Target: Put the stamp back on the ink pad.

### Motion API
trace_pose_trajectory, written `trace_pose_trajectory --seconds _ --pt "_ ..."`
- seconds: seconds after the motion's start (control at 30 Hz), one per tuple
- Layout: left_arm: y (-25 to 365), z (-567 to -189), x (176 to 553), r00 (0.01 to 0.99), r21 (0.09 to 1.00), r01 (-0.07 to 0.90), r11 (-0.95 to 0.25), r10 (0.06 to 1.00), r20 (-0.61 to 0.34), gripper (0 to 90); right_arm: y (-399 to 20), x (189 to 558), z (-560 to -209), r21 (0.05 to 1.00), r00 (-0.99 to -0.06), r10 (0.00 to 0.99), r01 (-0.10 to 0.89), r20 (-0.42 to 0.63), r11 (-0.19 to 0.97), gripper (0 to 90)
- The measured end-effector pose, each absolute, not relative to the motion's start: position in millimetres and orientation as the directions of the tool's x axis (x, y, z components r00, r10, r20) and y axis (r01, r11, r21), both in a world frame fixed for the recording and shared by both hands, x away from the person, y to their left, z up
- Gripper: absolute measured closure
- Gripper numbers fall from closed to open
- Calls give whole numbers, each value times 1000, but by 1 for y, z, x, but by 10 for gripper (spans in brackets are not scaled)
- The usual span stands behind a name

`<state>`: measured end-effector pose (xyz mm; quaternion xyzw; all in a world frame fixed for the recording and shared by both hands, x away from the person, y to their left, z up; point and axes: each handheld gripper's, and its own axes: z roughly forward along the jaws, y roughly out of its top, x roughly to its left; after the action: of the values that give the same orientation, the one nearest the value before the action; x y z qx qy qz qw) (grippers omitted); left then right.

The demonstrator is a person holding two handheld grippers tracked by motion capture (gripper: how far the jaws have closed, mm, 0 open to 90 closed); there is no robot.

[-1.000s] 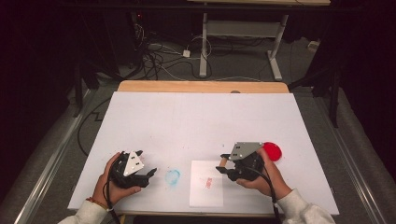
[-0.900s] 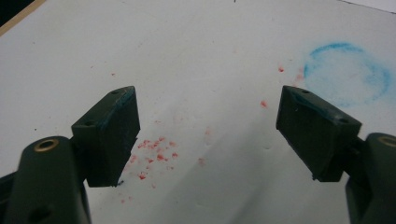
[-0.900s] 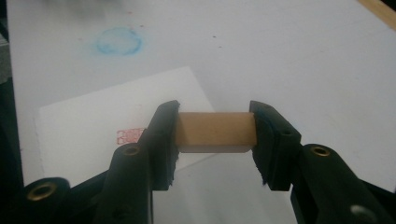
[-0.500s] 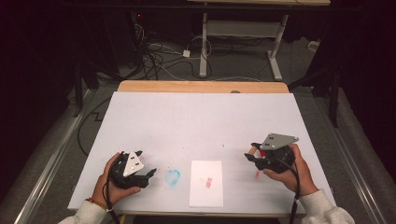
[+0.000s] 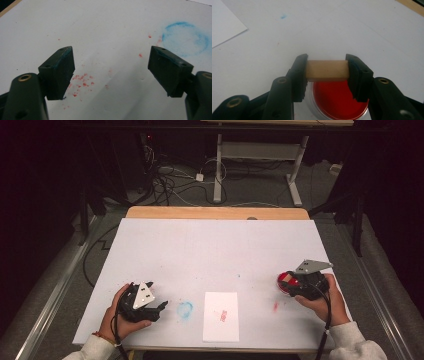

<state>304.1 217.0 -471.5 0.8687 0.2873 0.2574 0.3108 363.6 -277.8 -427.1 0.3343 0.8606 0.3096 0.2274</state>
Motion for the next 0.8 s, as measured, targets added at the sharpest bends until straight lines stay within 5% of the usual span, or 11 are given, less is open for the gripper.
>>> trace_pose_trajectory --seconds 0.8 --pt "217 -472 304 704 686 340 -643 658 268 208 -285 373 -442 655 -630 763 518 -143 550 544"
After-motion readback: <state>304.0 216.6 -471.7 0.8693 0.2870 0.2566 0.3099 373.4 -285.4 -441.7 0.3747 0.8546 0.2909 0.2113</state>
